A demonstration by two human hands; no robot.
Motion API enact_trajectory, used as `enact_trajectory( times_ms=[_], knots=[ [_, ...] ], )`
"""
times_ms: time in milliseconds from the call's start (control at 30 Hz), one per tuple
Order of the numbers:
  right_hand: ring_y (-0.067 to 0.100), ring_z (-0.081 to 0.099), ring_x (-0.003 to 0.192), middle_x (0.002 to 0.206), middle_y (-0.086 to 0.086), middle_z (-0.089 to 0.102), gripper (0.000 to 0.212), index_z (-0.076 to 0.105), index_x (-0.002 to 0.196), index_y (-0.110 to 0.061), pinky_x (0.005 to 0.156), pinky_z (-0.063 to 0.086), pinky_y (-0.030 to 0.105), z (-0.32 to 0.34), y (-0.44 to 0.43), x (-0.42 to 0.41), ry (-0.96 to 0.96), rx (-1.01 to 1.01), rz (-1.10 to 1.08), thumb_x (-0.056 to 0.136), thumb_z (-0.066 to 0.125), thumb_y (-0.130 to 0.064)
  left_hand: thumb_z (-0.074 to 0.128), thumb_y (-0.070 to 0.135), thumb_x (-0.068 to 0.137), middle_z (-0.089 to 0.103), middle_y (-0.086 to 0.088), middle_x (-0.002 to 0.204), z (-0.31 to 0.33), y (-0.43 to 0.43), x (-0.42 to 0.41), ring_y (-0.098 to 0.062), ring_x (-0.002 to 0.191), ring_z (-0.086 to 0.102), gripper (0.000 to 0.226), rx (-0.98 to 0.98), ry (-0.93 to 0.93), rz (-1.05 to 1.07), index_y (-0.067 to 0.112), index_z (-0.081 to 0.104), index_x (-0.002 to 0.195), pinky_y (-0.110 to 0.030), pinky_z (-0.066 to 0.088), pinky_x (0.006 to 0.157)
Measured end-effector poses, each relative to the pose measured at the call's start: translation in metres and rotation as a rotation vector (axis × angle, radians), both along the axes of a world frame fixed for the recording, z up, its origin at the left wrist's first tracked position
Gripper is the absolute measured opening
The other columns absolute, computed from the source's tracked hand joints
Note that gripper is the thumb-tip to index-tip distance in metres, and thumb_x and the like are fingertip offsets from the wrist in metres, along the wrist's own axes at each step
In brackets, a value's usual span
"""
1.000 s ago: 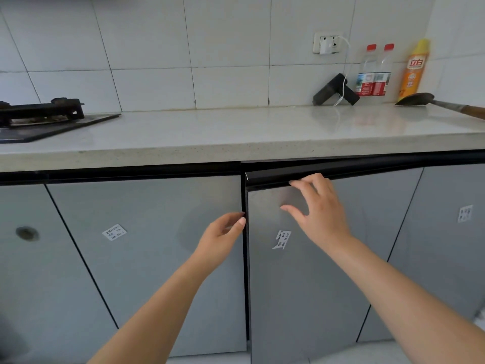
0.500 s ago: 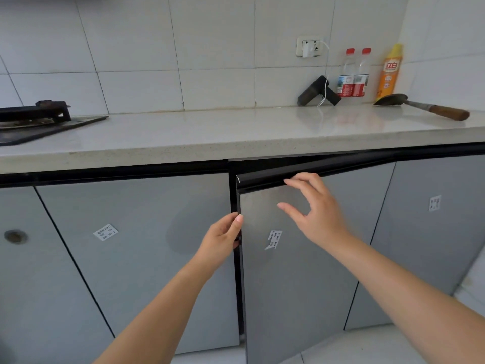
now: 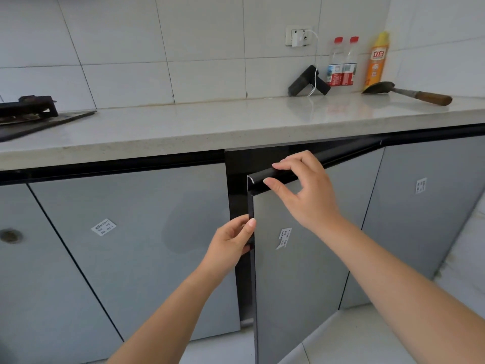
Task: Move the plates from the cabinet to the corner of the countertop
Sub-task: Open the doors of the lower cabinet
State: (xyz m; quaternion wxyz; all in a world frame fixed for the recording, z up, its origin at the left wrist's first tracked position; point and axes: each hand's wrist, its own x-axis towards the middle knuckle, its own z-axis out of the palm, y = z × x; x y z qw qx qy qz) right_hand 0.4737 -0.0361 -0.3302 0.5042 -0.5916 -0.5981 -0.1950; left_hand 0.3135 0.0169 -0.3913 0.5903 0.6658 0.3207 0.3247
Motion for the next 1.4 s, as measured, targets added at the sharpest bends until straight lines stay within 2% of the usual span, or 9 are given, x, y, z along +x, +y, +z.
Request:
enact_trajectory(
  times_ms=[200,333,533,733,967,1067,1167,1233,1400],
  knots=[
    [0.008,0.055,0.092,0.094,-0.002,0.057,0.037,0.068,0.095,-0.015,0.08,0.04,0.01,0.006,-0.033,0.005,0.027,-0.04,0.045,0.079,0.06,-0.047,0.054,0.031,0.09,0.071,0.015,0.1,0.0,-0.026,-0.001,-0.002,0.101,0.064,0.025,-0.001,-0.016,-0.068,0.028,0.061,0.114,-0.027,0.052,0.088],
    [-0.003,0.053,0.094,0.097,-0.006,0.056,0.035,0.068,0.097,-0.017,0.084,0.036,0.004,0.008,-0.06,0.012,0.048,-0.074,0.078,0.078,0.06,-0.046,0.05,0.016,0.093,0.072,0.022,0.079,-0.001,-0.046,0.0,0.007,0.078,0.066,0.019,0.018,-0.047,-0.166,0.028,0.063,0.099,-0.014,0.053,0.067],
    [-0.003,0.054,0.101,0.103,-0.005,0.059,0.03,0.067,0.099,-0.02,0.09,0.035,0.007,0.011,-0.099,0.021,0.065,-0.142,0.1,0.08,0.06,-0.042,0.05,0.01,0.093,0.073,0.017,0.081,0.001,-0.066,0.007,0.004,0.079,0.067,0.021,0.032,-0.062,-0.321,0.021,0.065,0.102,-0.014,0.052,0.061],
    [0.006,0.055,0.114,0.115,-0.007,0.06,0.033,0.065,0.108,-0.02,0.1,0.042,0.025,0.013,-0.138,0.028,0.124,-0.209,0.126,0.083,0.059,-0.041,0.057,0.012,0.088,0.072,-0.003,0.094,-0.002,-0.082,0.023,-0.014,0.09,0.067,0.018,0.012,-0.072,-0.444,0.015,0.067,0.103,-0.035,0.058,0.079],
    [0.012,0.054,0.12,0.121,-0.001,0.061,0.031,0.066,0.109,-0.019,0.101,0.045,0.032,0.009,-0.193,0.039,0.285,-0.185,0.092,0.084,0.059,-0.035,0.059,0.018,0.087,0.071,-0.011,0.097,0.001,-0.113,0.049,-0.015,0.089,0.065,0.017,0.09,-0.093,-0.654,0.017,0.068,0.102,-0.024,0.054,0.075],
    [0.008,0.054,0.119,0.124,0.001,0.061,0.035,0.065,0.11,-0.018,0.098,0.045,0.023,0.008,-0.213,0.041,0.369,-0.157,0.075,0.083,0.06,-0.04,0.058,0.035,0.086,0.071,0.009,0.108,0.0,-0.121,0.061,-0.011,0.102,0.064,0.02,0.165,-0.114,-0.723,0.032,0.072,0.1,-0.033,0.051,0.086],
    [0.008,0.057,0.116,0.122,0.004,0.062,0.034,0.065,0.11,-0.013,0.094,0.044,0.016,0.007,-0.228,0.044,0.405,-0.136,0.037,0.083,0.058,-0.034,0.05,0.048,0.081,0.057,0.02,0.127,0.0,-0.124,0.072,-0.002,0.123,0.049,0.034,0.278,-0.091,-0.779,0.038,0.067,0.109,-0.041,0.041,0.105],
    [0.008,0.058,0.115,0.119,0.003,0.063,0.033,0.065,0.108,-0.015,0.093,0.044,0.016,0.006,-0.236,0.046,0.425,-0.107,0.018,0.082,0.059,-0.035,0.047,0.049,0.082,0.05,0.025,0.134,0.001,-0.127,0.079,0.002,0.13,0.041,0.037,0.318,-0.086,-0.839,0.041,0.064,0.113,-0.042,0.036,0.109],
    [0.013,0.062,0.111,0.117,0.004,0.065,0.043,0.065,0.108,-0.018,0.092,0.049,0.022,0.004,-0.254,0.047,0.457,-0.036,-0.011,0.079,0.06,-0.049,0.043,0.046,0.086,0.037,0.035,0.14,-0.002,-0.139,0.094,0.005,0.137,0.026,0.041,0.398,-0.109,-0.993,0.048,0.047,0.126,-0.02,0.027,0.112]
  ],
)
